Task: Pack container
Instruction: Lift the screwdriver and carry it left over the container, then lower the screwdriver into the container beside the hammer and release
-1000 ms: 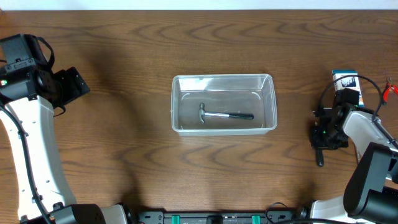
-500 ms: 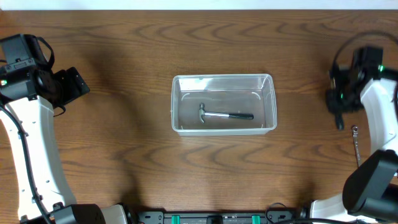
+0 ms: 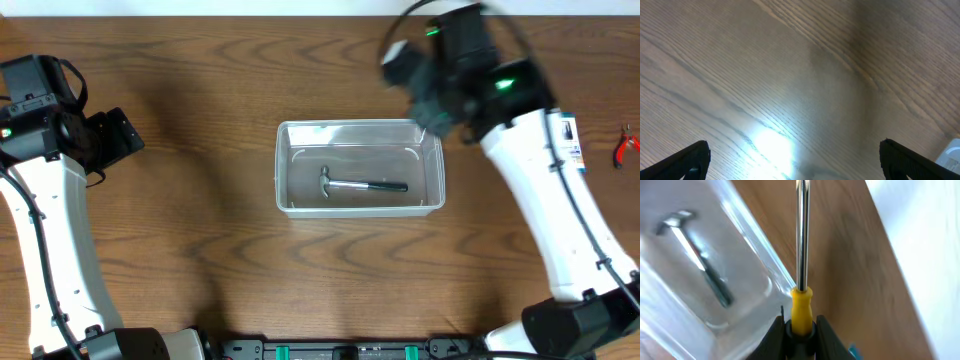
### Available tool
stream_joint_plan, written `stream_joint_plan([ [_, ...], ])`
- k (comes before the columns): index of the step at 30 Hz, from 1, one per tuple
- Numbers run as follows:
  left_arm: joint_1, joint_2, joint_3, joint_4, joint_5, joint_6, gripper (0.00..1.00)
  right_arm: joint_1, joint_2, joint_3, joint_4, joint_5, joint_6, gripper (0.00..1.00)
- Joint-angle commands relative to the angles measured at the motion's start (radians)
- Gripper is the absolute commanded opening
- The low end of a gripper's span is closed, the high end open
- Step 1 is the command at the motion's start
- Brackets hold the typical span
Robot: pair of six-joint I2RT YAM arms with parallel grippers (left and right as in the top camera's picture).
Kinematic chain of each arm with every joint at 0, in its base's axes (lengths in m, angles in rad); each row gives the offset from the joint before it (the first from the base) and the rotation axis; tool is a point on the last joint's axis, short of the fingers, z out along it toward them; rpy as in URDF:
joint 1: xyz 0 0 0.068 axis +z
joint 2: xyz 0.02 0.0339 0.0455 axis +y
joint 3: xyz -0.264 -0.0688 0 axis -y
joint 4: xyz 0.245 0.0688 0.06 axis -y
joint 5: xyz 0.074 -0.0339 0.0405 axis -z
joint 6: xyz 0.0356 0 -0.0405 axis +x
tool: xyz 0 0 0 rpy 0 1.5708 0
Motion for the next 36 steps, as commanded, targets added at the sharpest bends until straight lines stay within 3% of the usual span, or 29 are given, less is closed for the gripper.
stream_joint_plan([
  [1,0.002,-0.008,0.016,0.0,-0.009,0.006,0.98,0.061,0.013,-0.002,0.01,-0.015,-0.104,0.01],
  [10,0.002,-0.008,0.016,0.0,-0.008,0.006,0.98,0.077,0.094,-0.002,0.006,-0.172,-0.141,0.01],
  [28,0.002,-0.008,0.016,0.0,-0.008,0.006,0.98,0.079,0.298,-0.002,-0.178,-0.288,-0.196,0.01],
  [36,0.002,-0.008,0.016,0.0,-0.008,0.006,0.98,0.078,0.364,-0.005,-0.179,-0.305,-0.219,0.01],
])
